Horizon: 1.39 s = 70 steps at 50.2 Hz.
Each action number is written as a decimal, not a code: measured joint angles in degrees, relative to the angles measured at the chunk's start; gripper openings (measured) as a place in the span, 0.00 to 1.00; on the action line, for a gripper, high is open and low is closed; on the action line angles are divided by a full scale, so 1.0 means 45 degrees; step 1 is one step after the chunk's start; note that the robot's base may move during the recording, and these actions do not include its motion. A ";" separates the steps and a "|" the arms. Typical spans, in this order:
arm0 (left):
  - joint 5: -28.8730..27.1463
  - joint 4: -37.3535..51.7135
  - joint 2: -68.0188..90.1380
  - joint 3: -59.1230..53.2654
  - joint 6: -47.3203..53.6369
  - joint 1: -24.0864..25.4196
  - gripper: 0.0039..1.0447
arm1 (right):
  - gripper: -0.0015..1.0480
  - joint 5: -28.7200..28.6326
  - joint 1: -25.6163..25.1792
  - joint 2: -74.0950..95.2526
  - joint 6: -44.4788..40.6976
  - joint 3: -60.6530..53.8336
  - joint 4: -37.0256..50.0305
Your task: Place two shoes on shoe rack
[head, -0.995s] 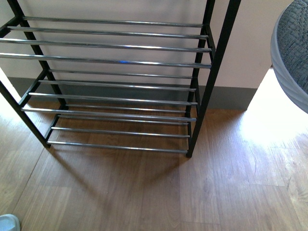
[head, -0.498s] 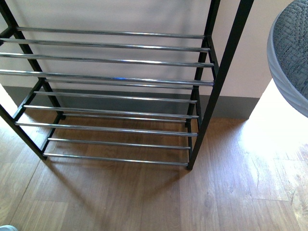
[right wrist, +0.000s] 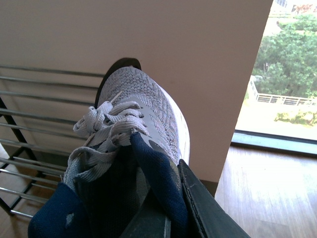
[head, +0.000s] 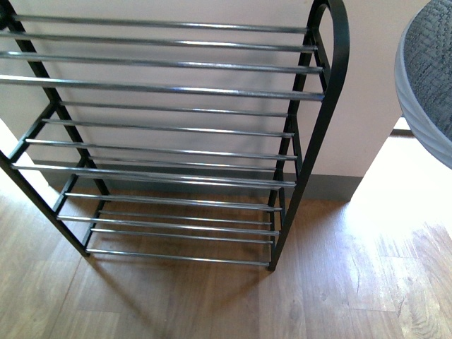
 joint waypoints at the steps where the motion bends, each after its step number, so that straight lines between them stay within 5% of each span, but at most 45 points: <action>1: -0.0015 0.0000 0.0000 0.0000 0.0005 0.0000 0.01 | 0.01 0.0005 0.0000 0.0000 -0.0005 0.0000 0.0000; 70: -0.0010 0.0000 -0.0005 -0.0010 0.0005 0.0000 0.01 | 0.01 0.0005 0.0000 -0.0005 -0.0005 -0.0024 0.0000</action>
